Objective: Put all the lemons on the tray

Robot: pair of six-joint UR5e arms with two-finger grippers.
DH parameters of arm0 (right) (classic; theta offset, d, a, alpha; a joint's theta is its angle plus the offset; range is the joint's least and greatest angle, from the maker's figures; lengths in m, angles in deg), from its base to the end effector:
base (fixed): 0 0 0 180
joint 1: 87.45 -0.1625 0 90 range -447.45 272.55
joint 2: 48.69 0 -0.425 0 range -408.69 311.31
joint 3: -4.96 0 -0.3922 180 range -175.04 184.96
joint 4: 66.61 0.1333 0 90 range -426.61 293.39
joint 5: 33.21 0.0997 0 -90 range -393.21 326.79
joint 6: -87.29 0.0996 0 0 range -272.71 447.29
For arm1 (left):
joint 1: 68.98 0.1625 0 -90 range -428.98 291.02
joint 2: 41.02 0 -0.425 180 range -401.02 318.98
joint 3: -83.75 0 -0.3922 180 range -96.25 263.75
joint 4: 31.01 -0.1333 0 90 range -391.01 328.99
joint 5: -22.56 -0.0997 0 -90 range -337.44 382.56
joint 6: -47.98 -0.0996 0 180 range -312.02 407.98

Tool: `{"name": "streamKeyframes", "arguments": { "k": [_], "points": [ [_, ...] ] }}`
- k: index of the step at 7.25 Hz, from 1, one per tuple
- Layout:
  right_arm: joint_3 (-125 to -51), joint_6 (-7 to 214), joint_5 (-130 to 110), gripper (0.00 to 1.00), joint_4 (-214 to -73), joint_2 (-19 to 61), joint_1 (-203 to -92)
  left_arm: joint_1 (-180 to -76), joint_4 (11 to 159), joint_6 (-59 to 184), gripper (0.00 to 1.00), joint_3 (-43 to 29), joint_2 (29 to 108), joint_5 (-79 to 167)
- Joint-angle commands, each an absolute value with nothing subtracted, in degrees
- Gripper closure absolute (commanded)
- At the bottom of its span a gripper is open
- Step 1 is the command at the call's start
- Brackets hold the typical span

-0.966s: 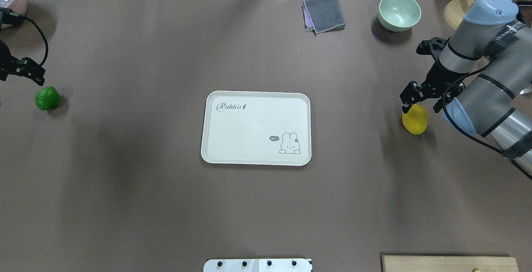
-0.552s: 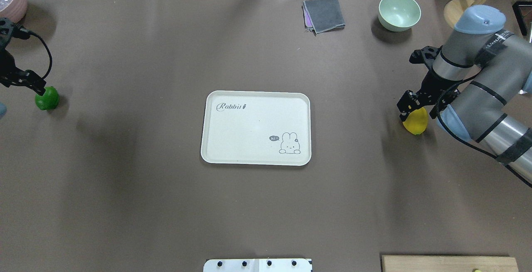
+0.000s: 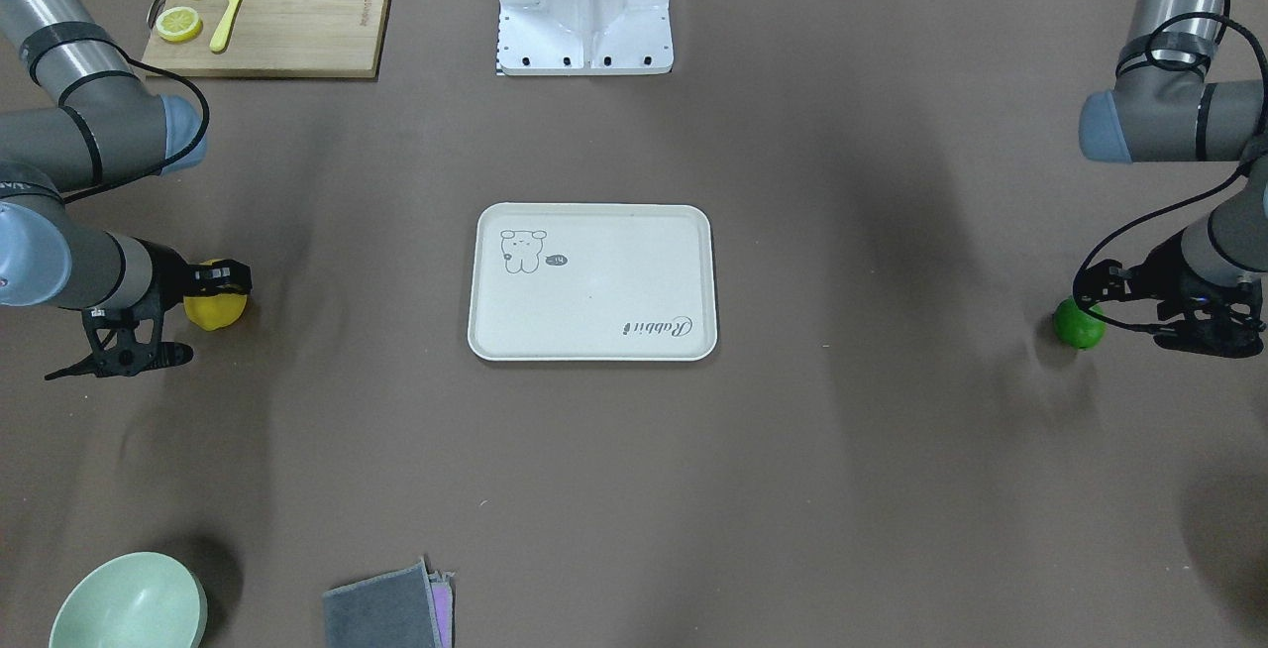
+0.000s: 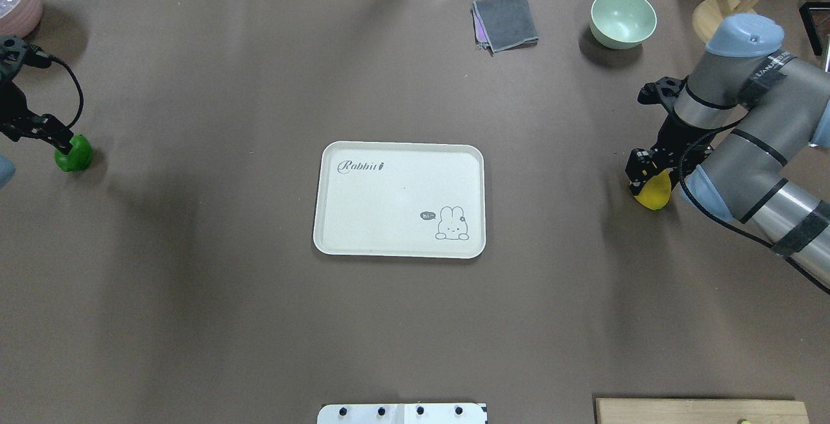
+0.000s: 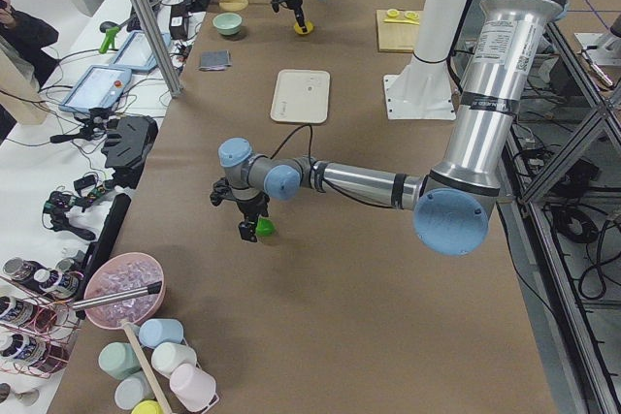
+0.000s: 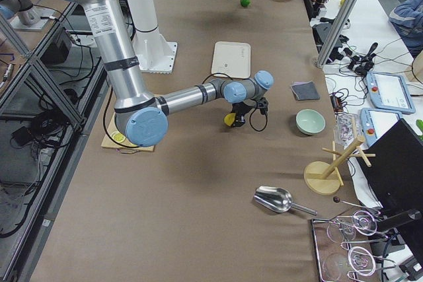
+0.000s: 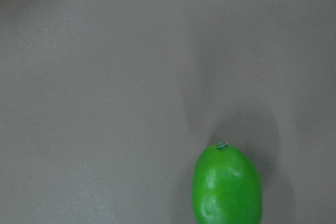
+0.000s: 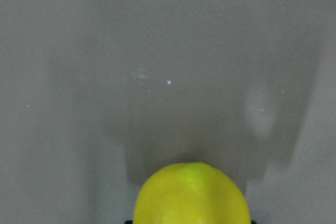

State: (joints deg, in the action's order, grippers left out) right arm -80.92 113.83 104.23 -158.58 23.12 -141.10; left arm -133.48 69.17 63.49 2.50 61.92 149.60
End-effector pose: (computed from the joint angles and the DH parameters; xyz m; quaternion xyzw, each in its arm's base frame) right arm -0.3220 -0.5387 0.5159 -0.1264 -0.3916 -0.1201 0.9035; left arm 0.1933 -0.5755 0.6003 0.0007 0.3367 0.1215 0.9337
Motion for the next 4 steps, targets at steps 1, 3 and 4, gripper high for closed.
{"name": "streamKeyframes", "arguments": {
  "k": [1,3,4],
  "points": [
    [-81.0,114.2,105.7,0.72,-158.9,20.8,-142.5,-133.5,71.0,63.9,0.02,5.9,63.6,153.1],
    [-81.1,115.5,106.6,0.72,-158.9,14.8,-142.2,-133.5,71.2,63.7,0.02,7.0,63.8,153.3],
    [-80.7,118.7,106.5,0.72,-158.8,12.0,-140.9,-133.5,71.2,63.7,0.02,7.5,64.1,153.3]
  ]
}}
